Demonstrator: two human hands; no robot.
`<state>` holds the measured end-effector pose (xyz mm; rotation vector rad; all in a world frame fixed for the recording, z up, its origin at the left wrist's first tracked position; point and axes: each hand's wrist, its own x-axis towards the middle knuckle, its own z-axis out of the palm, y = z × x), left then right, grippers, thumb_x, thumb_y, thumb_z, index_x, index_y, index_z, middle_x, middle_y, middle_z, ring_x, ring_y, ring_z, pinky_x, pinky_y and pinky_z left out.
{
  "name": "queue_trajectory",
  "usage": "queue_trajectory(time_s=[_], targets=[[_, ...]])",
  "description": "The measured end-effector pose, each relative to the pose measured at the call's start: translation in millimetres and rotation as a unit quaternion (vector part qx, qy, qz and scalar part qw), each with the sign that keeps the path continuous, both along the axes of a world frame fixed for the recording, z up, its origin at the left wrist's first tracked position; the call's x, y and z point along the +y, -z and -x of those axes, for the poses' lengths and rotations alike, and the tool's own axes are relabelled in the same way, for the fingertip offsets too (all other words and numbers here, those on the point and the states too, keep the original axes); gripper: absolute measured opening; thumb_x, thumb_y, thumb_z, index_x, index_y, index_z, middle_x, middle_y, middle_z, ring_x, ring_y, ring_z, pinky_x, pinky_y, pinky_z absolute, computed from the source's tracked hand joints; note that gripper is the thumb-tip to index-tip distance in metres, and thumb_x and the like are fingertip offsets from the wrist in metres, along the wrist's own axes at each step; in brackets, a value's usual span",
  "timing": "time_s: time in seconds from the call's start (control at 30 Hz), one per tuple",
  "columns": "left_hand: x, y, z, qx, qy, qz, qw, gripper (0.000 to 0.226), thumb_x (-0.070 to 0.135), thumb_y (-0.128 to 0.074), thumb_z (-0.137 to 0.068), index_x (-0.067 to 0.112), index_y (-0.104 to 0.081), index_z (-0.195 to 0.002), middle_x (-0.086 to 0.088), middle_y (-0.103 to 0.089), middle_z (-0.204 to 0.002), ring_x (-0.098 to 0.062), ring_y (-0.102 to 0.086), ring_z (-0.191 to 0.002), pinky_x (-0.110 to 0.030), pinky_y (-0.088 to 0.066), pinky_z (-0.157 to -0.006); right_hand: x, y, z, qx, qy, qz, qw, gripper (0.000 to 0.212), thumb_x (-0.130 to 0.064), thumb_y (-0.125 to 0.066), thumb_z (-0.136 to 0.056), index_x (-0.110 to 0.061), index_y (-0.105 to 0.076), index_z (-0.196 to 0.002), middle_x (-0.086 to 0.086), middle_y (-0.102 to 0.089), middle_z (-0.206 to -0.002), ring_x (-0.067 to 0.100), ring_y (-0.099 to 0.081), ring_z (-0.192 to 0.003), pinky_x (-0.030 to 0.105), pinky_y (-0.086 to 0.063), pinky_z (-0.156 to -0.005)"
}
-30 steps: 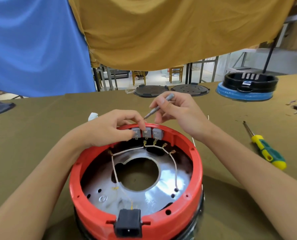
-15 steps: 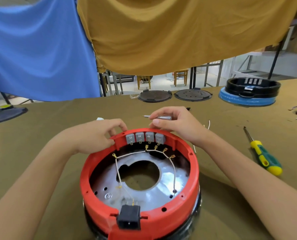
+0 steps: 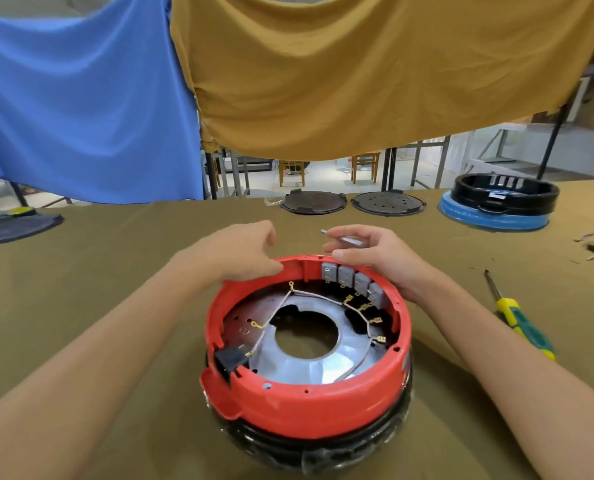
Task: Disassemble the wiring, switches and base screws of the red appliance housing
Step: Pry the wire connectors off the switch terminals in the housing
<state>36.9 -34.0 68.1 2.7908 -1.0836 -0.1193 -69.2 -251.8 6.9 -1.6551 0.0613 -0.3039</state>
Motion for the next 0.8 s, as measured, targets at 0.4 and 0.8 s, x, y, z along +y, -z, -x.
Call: queue_trajectory(time_s=[0.4,0.8], targets=[[-6,7,1,-0.025,0.093,-0.031,0.995,0.037,0.015,-0.050,-0.099,0.031,-0.057,-0.131,0.004,-0.060,-0.131,-0.016,-0.054,-0.107,-0.030,-0.043,-0.092,-12,0,0,-0.013,0.059,0.008,0.998,0.024,-0.006,-0.063,-0.090,-0.020,-0.077,-0.104,0.009,-0.076,-0.101,0.023,-0.065,-0.087,0.044,-0.054,-0.091],[33,-2,2,0.285,-0.015,0.124,0.950,0.037,0.041,-0.064,-0.092,0.035,-0.051,-0.126,0.006,-0.067,-0.115,-0.009,-0.066,-0.103,-0.042,-0.061,-0.075,-18,4,-5,-0.004,-0.069,-0.039,0.997,0.044,-0.008,-0.079,-0.079,-0.018,-0.070,-0.122,0.009,-0.072,-0.120,0.027,-0.069,-0.112,0.029,-0.058,-0.088]])
